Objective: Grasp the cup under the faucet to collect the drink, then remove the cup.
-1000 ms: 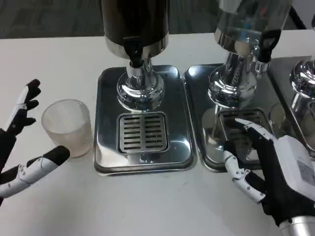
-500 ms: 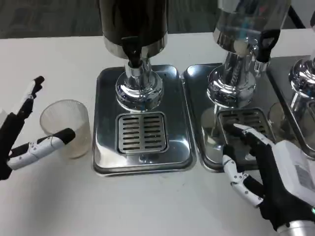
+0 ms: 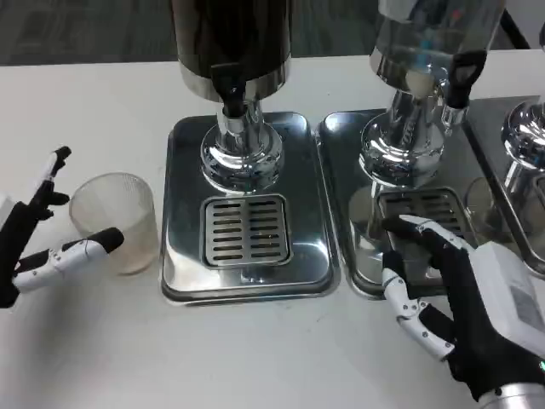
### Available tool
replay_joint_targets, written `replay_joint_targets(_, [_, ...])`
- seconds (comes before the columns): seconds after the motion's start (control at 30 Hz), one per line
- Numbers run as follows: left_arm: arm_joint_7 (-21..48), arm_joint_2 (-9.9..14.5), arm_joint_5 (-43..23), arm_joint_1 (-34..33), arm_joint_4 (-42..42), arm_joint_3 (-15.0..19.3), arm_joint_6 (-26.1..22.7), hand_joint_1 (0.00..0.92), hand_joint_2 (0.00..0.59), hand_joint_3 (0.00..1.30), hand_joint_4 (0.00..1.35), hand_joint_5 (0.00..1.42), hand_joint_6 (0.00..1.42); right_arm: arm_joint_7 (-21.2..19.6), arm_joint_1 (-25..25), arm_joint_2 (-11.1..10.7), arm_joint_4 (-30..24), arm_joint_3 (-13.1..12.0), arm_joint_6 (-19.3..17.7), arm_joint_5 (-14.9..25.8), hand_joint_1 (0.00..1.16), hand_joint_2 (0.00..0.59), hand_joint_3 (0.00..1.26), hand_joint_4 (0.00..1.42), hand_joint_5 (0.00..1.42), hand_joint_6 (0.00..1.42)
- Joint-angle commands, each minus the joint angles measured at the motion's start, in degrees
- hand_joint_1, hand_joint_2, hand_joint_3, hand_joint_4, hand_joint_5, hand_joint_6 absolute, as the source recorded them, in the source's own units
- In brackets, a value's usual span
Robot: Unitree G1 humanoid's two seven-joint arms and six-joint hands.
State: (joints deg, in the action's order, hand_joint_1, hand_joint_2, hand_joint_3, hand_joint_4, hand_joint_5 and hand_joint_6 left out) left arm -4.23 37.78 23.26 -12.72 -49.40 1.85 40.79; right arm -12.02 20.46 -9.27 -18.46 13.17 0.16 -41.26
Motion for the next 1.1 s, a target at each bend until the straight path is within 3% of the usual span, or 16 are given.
replay_joint_targets(0.03, [-0.76,1.67,1.65,-2.8,-4.99,-2.94,1.34,0.106,0.0,0.0,0.0,0.24,0.3,0.41,0.22,0.1,-0.95,0.37,0.61,-0.56,0.4,0.47,0.36,0.31,0.27,0.39])
replay_joint_targets(0.4, [-4.02,2.44,3.16,-6.48,-9.77,-6.62,2.02,0.154,0.0,0.0,0.03,0.3,0.35,1.21,1.43,0.2,-3.83,0.37,1.28,-0.03,0.4,0.47,0.38,0.31,0.27,0.39])
replay_joint_targets(1.1, [-7.14,0.65,4.54,-12.47,-16.48,-12.54,1.4,0.193,0.01,0.0,0.15,0.44,0.51,2.82,3.32,0.87,-7.23,0.03,1.86,0.02,0.4,0.47,0.4,0.32,0.27,0.39])
